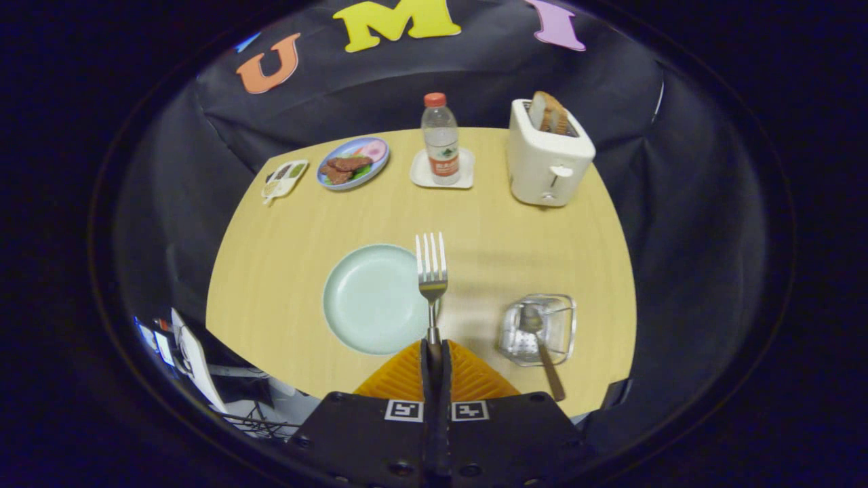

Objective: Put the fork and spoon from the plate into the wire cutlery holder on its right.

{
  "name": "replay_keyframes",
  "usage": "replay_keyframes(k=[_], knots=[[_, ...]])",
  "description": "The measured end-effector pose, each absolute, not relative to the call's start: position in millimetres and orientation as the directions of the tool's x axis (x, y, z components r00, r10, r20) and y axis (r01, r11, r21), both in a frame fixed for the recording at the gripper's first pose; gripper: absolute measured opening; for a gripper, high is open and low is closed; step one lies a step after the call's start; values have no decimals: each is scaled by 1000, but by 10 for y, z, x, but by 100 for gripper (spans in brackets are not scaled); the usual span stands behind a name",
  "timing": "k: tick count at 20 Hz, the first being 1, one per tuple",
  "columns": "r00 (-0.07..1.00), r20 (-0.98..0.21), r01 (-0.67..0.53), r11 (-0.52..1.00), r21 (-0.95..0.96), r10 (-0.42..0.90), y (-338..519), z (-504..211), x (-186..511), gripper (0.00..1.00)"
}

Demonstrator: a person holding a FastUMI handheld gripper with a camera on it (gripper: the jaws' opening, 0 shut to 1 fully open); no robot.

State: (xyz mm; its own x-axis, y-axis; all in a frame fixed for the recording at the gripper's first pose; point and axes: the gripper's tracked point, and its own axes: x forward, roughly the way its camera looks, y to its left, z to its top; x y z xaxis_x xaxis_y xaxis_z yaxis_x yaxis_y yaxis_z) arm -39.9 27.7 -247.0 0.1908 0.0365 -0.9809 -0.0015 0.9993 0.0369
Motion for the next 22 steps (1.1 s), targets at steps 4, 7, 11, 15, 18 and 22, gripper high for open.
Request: replay_keyframes(k=[4, 7, 11, 15, 18, 22], knots=[[146, -989, 20, 1000, 1, -2, -289, -2347, -550, 0], [83, -997, 49, 999, 3, -1, -528, -2416, -648, 0], [8, -1000, 90, 996, 22, 22, -722, -2562, -747, 1], [-2, -999, 96, 995, 35, 35, -742, -2626, -716, 1], [-24, -998, 113, 992, 55, 58, -697, -2682, -749, 3], [-40, -997, 127, 990, 55, 61, -683, -2785, -772, 6]])
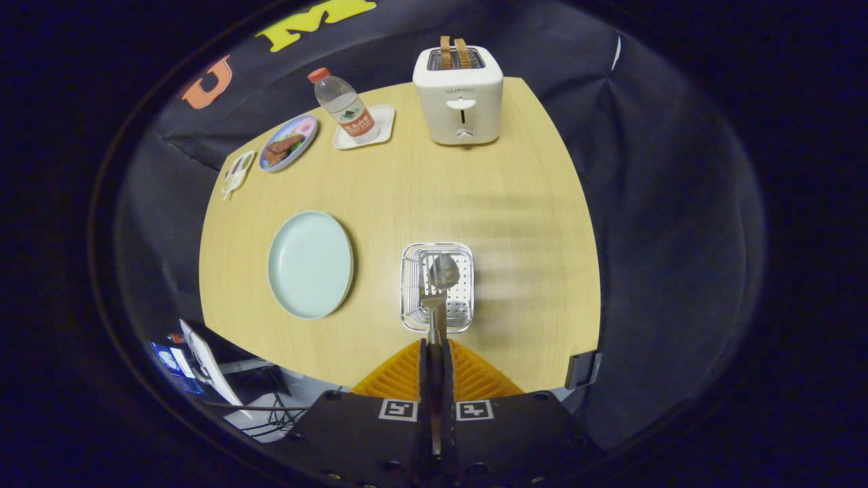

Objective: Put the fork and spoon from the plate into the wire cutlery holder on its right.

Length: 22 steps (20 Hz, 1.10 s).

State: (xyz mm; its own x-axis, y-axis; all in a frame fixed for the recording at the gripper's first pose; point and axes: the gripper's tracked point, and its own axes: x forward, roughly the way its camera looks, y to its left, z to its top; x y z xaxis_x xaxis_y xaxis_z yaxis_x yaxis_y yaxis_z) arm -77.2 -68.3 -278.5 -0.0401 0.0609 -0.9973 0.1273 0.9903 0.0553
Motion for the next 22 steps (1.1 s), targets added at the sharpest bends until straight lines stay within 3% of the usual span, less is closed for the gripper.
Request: replay_keyframes(k=[4, 5, 6, 7, 10, 12, 13, 17, 22], knots=[[-33, -997, 162, 984, 70, 76, -656, -2806, -762, 10], [-22, -996, 168, 983, 77, 82, -644, -2801, -744, 7], [-13, -997, 171, 982, 78, 82, -640, -2784, -722, 11], [2, -997, 172, 982, 82, 83, -629, -2778, -698, 21], [73, -995, 156, 984, 84, 73, -595, -2689, -592, 32], [130, -990, 130, 989, 73, 56, -586, -2607, -491, 53], [170, -984, 123, 990, 71, 49, -576, -2564, -410, 63], [470, -883, 56, 998, 24, -5, -552, -2107, 115, 85], [785, -618, -4, 998, -65, -37, -427, -1201, 481, 95]])
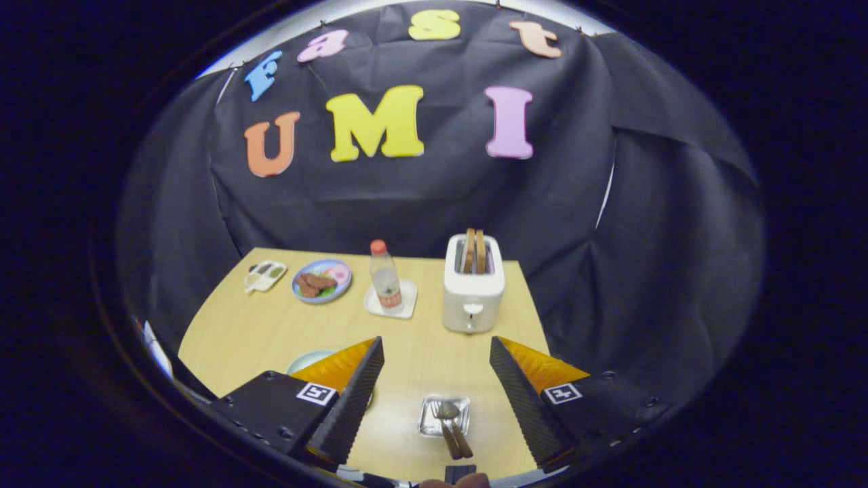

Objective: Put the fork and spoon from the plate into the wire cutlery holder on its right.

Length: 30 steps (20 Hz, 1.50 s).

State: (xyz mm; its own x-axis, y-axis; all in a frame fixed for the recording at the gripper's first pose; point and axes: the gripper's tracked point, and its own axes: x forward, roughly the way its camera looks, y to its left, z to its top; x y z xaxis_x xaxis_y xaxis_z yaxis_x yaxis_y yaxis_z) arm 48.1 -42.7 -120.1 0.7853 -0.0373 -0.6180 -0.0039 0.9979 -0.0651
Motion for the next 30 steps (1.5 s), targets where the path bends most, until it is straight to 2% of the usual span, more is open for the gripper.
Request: replay_keyframes(k=[5, 11, 15, 21, 30], knots=[[939, -341, 0, 996, -88, -30, -257, -480, 355, 96], [972, -231, 23, 999, -42, -33, -198, -151, -52, 96], [975, -221, 29, 1000, 9, -26, -183, -228, -225, 96], [968, -223, 120, 993, 22, -112, -342, -248, -329, 95], [964, -236, 132, 991, 31, -121, -29, -260, -392, 94]])
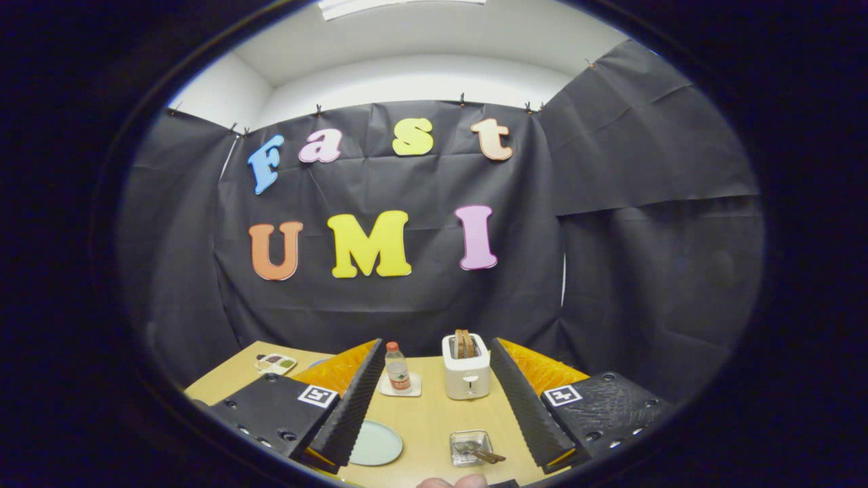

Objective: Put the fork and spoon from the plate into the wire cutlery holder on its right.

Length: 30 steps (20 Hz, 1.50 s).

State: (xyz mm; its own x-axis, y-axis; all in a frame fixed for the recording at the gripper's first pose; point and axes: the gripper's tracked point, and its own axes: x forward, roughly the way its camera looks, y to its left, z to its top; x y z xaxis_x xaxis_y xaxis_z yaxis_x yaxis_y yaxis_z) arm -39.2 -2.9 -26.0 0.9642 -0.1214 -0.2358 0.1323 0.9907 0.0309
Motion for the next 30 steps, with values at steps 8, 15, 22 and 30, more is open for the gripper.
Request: replay_keyframes(k=[8, 15, 22, 30], knots=[[969, -200, 151, 988, 12, -146, 149, -67, -480, 94], [970, -195, 157, 987, 32, -148, 226, 25, -473, 94], [968, -198, 168, 985, 41, -157, 209, 13, -392, 94], [969, -186, 173, 984, 42, -162, 133, 23, -348, 94]])
